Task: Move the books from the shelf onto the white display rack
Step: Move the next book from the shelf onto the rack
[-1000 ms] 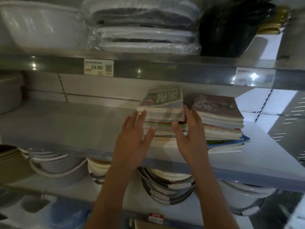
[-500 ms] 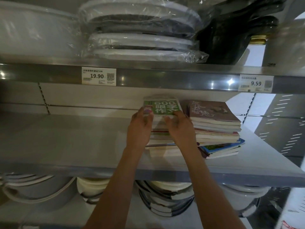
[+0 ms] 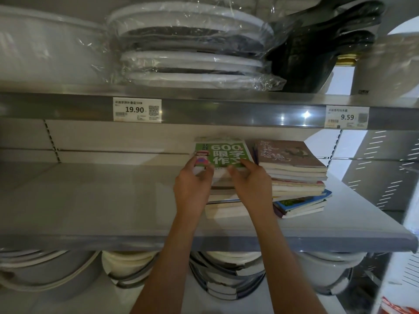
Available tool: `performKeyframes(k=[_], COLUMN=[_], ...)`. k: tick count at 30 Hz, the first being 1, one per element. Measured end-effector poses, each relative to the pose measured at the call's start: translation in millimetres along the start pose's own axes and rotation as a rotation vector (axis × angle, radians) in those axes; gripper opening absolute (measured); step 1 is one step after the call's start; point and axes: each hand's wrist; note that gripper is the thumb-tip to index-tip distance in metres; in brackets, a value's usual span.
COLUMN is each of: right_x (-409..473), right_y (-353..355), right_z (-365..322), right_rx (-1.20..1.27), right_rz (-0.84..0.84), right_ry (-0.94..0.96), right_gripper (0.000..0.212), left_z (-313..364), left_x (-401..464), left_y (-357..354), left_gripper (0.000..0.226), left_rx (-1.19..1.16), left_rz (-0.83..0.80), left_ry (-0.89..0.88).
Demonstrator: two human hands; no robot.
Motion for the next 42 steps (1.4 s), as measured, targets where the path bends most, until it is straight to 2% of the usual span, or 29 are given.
performKeyframes(k=[4, 9, 12, 16, 19, 22, 24, 28, 33, 42], right_x=[-26.1, -36.2, -31.0, -23.8, -22.9, -27.9, -36.5, -59.0, -89.4, -145.9], right_y=[4.2, 4.5, 16.0, 26.2, 25.0, 21.8, 16.8, 4.5, 2.5, 28.1], right_z=[13.1, 21.7, 16.6, 8.3, 6.0, 8.0, 12.6, 26.8, 39.0, 70.7], right_rx=[0.112, 0.139, 0.127, 0.221, 0.159, 0.102, 0.105, 0.124, 0.225, 0.284], right_rz=[0.054, -0.043, -0.101, -0.104, -0.158, -0.225, -0.211, -0.137, -0.074, -0.004], right_ry=[0.018, -0.049, -0.091, -0.149, -0.153, -0.137, -0.130, -0.061, -0.018, 0.120], right_gripper=[0.041, 0.071, 0.054, 0.039, 0.031, 0.045, 0.052, 0.059, 0.054, 0.052], left_z=[-0.5, -0.7, 2.4, 2.7, -1.2, -10.3, -14.8, -19.2, -24.7, -7.5], left_x=[-21.6, -35.3, -25.1, -12.4, -14.8, -25.2, -32.3, -47.8, -72.6, -128.4], left_y=[15.0, 27.5, 31.0, 34.8, 35.5, 36.5, 39.0, 47.0, 61.0, 76.0], left_gripper=[0.034, 0.044, 0.041, 0.017, 0.021, 0.036, 0.047, 0.053, 0.056, 0.067], left_rx=[-0.016, -0.199, -0.320, -0.364, -0.361, -0.341, -0.337, -0.323, -0.302, -0.245], left_rz=[0.010, -0.012, -0.054, -0.088, -0.120, -0.154, -0.170, -0.172, -0.207, -0.259], left_ry=[-0.026, 0.070, 0.094, 0.100, 0.068, 0.005, -0.008, -0.061, -0.143, -0.150])
Point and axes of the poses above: each hand's wrist, its own x-axis towards the middle knuckle, its own y-axis out of the back of the hand, z = x × y, and after that the axes turned 14 degrees about -y, right-handed
